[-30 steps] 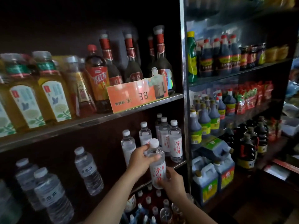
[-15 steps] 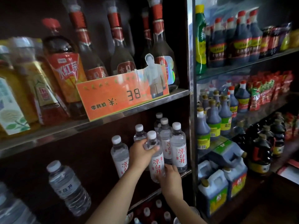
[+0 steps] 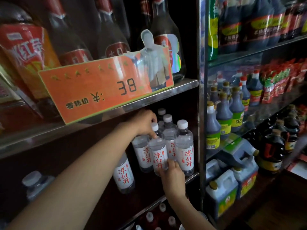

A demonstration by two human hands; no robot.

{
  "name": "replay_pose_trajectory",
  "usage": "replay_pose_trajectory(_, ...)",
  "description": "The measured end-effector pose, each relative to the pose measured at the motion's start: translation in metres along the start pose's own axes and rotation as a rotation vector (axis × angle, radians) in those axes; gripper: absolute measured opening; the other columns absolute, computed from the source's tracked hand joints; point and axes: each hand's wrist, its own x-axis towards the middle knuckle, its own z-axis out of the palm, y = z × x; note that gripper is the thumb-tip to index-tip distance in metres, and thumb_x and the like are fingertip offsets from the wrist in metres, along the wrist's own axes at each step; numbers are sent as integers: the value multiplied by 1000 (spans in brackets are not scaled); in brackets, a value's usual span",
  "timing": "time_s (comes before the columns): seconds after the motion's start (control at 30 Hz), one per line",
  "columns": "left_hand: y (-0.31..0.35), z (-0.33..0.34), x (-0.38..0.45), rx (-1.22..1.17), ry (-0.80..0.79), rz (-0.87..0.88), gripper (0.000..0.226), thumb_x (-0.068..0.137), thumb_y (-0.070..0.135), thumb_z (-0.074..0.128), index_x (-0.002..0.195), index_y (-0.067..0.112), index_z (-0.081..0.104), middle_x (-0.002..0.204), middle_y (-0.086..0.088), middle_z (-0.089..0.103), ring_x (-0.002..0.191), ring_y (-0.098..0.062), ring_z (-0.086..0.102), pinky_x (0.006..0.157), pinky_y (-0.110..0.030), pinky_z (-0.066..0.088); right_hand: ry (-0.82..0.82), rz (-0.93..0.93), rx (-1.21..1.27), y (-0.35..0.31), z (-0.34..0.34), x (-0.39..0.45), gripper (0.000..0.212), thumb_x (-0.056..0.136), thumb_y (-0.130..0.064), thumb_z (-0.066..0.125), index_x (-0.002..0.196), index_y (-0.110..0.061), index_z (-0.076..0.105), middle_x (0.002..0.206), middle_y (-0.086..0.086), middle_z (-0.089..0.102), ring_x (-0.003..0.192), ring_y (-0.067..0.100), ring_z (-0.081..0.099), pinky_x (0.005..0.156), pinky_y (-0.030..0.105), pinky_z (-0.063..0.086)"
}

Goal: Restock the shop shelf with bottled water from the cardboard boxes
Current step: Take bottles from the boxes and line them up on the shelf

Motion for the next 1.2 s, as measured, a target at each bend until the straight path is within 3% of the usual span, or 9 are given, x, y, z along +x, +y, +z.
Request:
replay_pose_trajectory(0.13, -5, -3, 20, 35, -35, 5, 52, 60, 26, 88, 104, 8, 66, 100, -7, 68, 80, -17, 55, 68, -24, 40, -9, -30, -85, -5, 5, 11, 36, 84, -31, 67, 112, -9, 57, 108, 6, 62, 98, 24, 63, 81, 31, 51)
replay_pose_trajectory(0.27, -18, 4, 33, 79, 19, -13, 37, 62, 31, 86, 82, 16, 59, 90, -6, 60, 79, -17, 51, 68, -28, 40, 6, -128, -296, -9, 17, 25, 40, 41, -19, 93, 67, -14, 64, 57, 1, 61, 43, 16, 61, 36, 24, 44)
replay_pose_trajectory(0.37, -27, 10, 40, 19, 58, -55, 42, 66, 31, 84, 96, 12, 62, 94, -7, 59, 81, -15, 48, 66, -24, 32, -28, -128, -366, -7, 34, 32, 42, 34, -20, 95, 57, -17, 61, 48, -1, 56, 31, 12, 54, 28, 21, 36)
replay_pose_trajectory(0.5, -32, 10, 50, -17, 30, -72, 58, 70, 25, 82, 118, 3, 58, 113, -11, 62, 87, -15, 48, 68, -22, 29, -57, -112, -267, -5, 50, 36, 33, 55, -12, 89, 75, -13, 62, 68, 2, 65, 45, 17, 63, 36, 24, 44)
replay_pose_trajectory(0.6, -36, 11, 54, -12, 40, -96, 59, 72, 24, 80, 120, 0, 56, 123, -15, 59, 106, -26, 55, 70, -22, 30, -137, -55, -203, -6, 52, 40, 20, 93, -10, 53, 113, -7, 56, 115, 10, 60, 92, 29, 67, 73, 35, 52)
replay_pose_trajectory(0.67, -35, 12, 54, -5, 49, -96, 58, 73, 22, 80, 119, -3, 56, 126, -18, 57, 113, -28, 54, 73, -25, 34, -167, -61, -181, -6, 51, 41, 27, 97, -9, 41, 122, -8, 50, 127, 10, 52, 107, 31, 61, 85, 37, 48)
replay_pose_trajectory(0.87, -26, 13, 45, 66, 90, -115, 47, 76, 14, 75, 116, 2, 53, 109, -11, 57, 95, -21, 52, 74, -26, 36, -208, -87, -82, -12, 41, 32, 40, 90, -5, 49, 129, -10, 49, 134, 7, 48, 117, 27, 55, 96, 33, 44)
replay_pose_trajectory(1.03, -12, 10, 15, 30, 226, -31, 55, 83, 17, 66, 134, 11, 48, 132, -11, 55, 120, -26, 52, 90, -26, 38, -187, -62, 0, -23, 11, 23, 35, 89, -11, 56, 124, -10, 55, 126, 6, 55, 116, 24, 55, 97, 30, 45)
replay_pose_trajectory(1.2, -26, 9, -42, 184, 346, 18, 64, 89, 42, 55, 144, 15, 36, 149, -3, 37, 135, -22, 38, 112, -32, 29, -165, -130, 2, -36, -27, 6, 40, 88, -20, 62, 127, -15, 56, 122, 4, 63, 113, 21, 59, 94, 27, 46)
